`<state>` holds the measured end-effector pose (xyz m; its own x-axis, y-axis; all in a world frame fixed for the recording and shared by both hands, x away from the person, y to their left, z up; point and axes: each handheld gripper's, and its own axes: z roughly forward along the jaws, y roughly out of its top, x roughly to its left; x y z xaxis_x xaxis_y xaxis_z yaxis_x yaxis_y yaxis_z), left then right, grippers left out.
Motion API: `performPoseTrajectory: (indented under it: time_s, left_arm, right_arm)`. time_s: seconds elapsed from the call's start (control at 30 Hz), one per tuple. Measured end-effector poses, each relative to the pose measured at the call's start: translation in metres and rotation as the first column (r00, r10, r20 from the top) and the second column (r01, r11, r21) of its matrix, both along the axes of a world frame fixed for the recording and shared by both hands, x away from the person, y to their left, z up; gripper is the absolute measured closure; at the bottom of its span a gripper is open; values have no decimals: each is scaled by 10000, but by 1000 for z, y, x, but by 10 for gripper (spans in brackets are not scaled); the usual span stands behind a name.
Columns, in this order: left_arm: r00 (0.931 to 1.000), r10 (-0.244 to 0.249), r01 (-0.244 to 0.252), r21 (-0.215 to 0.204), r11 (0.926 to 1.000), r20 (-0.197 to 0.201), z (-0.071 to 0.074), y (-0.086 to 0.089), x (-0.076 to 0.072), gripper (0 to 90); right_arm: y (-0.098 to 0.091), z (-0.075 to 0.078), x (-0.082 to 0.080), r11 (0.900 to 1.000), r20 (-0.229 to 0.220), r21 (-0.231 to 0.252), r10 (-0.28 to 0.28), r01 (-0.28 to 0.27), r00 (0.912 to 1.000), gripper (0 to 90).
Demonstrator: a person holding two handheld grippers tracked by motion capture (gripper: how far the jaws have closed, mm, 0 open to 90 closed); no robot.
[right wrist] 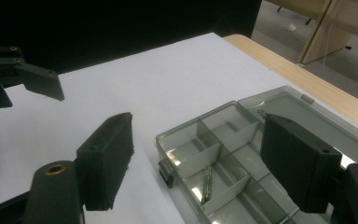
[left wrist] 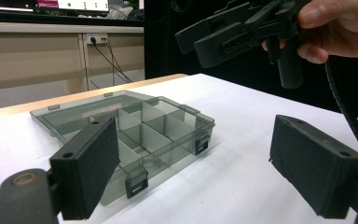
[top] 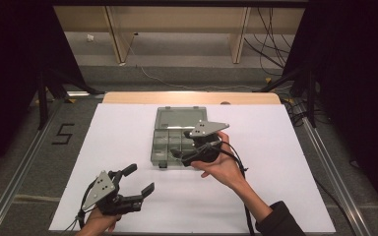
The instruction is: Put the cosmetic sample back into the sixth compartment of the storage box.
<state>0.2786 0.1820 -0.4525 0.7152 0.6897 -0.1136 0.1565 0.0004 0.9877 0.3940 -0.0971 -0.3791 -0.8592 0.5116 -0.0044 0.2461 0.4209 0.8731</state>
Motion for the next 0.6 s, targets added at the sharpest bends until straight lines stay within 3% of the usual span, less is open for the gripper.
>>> performPoseTrajectory:
  time_s: [0.1, 0.47, 0.5, 0.53, 0.57, 0.6]
  left_arm:
    - [10000, -8, 8, 22, 10000, 14, 0, 0, 0, 150]
    - [10000, 73, -74, 54, 10000, 51, 0, 0, 0, 150]
    - [9999, 21, -31, 782, 9969, 119, 1, 5, 1, 151]
    - [9999, 14, -29, 1031, 9947, 144, 1, 6, 1, 151]
    - [10000, 70, -70, 50, 10000, 48, 0, 0, 0, 150]
    - [10000, 74, -74, 54, 10000, 48, 0, 0, 0, 150]
  right_arm:
    - [-1, 0, -2, 10000, 4, -70, 22, -22, 10000, 259]
    - [-8, 1, -14, 9993, 251, 368, 9, -18, 9997, 260]
    - [-11, 1, -16, 9992, 275, 395, 54, -65, 9996, 257]
    - [-11, 1, -16, 9992, 275, 395, 54, -65, 9996, 257]
    - [-11, 1, -16, 9991, 360, 420, 32, -47, 9993, 256]
    - [-12, 1, -17, 9991, 256, 404, 96, -106, 9996, 254]
